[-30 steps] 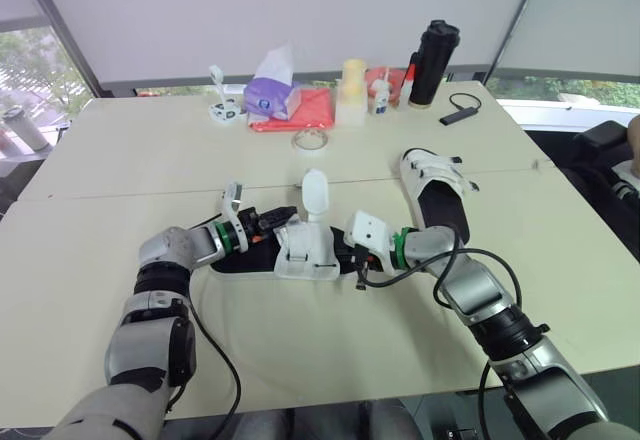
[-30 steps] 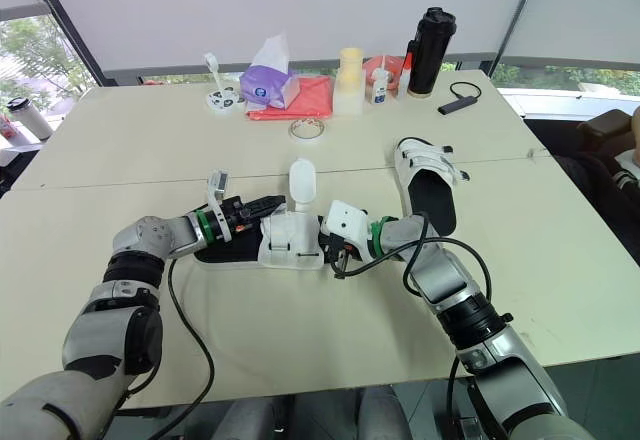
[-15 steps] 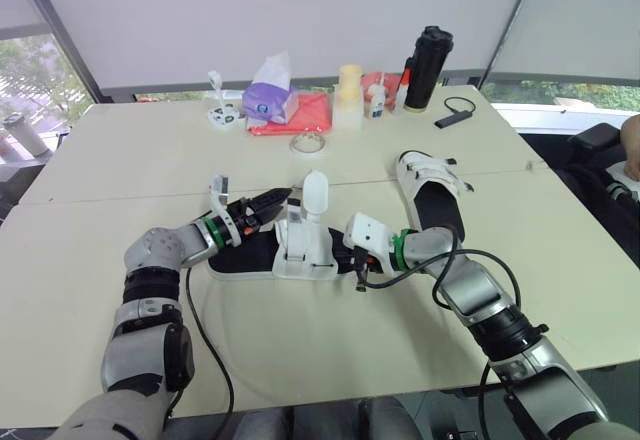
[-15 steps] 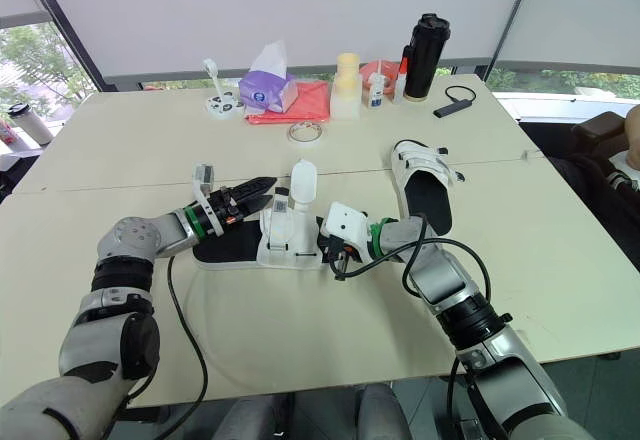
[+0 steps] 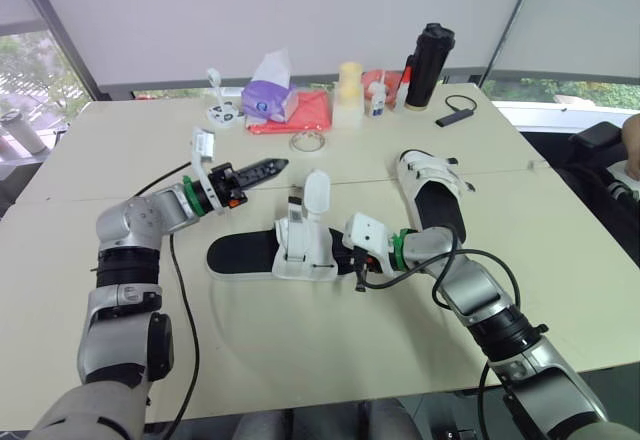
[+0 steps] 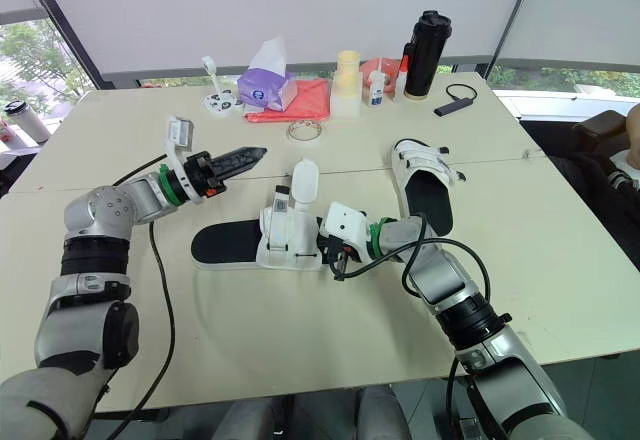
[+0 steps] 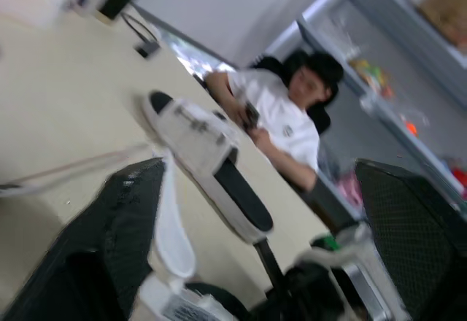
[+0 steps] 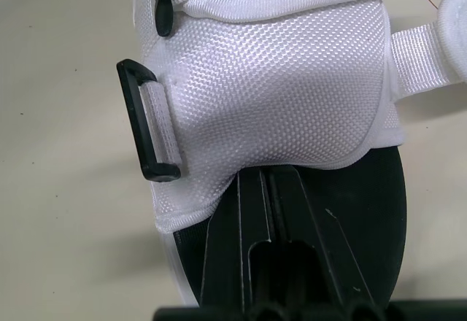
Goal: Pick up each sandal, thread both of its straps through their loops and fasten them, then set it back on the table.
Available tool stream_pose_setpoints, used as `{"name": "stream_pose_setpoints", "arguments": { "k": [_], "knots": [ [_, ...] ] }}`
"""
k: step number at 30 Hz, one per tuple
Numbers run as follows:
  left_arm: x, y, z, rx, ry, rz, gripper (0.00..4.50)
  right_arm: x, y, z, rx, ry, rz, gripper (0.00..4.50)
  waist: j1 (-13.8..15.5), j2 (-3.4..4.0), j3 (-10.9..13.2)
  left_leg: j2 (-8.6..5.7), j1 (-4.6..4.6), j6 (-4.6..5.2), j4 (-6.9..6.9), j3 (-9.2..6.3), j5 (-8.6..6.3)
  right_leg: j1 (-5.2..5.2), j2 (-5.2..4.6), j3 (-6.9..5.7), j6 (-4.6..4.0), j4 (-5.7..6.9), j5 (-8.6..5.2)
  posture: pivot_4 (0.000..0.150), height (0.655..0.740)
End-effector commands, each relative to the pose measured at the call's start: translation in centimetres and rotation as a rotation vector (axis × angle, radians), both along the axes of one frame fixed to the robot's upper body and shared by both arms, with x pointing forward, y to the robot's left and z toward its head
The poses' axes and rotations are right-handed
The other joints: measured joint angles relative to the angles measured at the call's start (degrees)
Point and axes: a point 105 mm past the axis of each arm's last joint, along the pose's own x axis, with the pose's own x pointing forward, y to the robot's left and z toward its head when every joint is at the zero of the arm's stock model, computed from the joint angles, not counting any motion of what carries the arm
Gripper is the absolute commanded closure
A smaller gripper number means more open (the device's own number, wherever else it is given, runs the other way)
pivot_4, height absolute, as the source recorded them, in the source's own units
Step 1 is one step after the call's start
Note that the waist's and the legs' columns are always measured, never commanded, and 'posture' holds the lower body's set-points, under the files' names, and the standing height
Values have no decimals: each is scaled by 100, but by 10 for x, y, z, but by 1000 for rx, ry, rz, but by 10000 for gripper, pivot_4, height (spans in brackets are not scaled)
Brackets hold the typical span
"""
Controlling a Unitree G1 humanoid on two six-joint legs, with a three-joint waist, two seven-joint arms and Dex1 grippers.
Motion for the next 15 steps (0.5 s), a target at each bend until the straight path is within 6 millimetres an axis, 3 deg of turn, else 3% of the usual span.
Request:
{"name": "stream_pose_setpoints", "arguments": {
  "k": [1,2,5,10,15],
  "knots": [
    [-3,-2,5,29,-65,-29,24170,-4,-4,-23,-47,74,-14,45000,0,-1,1,0,0,0,0,0,0,-1,0,0,-6,0,-3,1500,7400],
    [0,-5,-1,50,-63,-22,30712,-4,-4,-23,-47,73,-15,45000,0,-1,1,0,-1,0,0,0,0,-1,0,0,-15,0,-8,1500,7400],
    [6,-9,-14,100,-50,-7,44642,-4,-4,-23,-49,71,-15,45000,6,-1,0,0,-1,0,0,-1,0,-1,0,0,-18,0,-10,1500,7400],
    [13,-13,-39,192,-25,-8,44642,-4,-5,-22,-50,68,-16,45000,3,-1,1,0,-1,1,-1,0,0,-2,0,0,-18,-1,-10,1500,7400],
    [14,-17,-49,229,-16,-33,44642,-4,-5,-23,-51,69,-15,45000,7,-2,1,1,-3,1,-1,0,0,-5,0,-1,-18,-1,-10,1500,7400]
  ]
}}
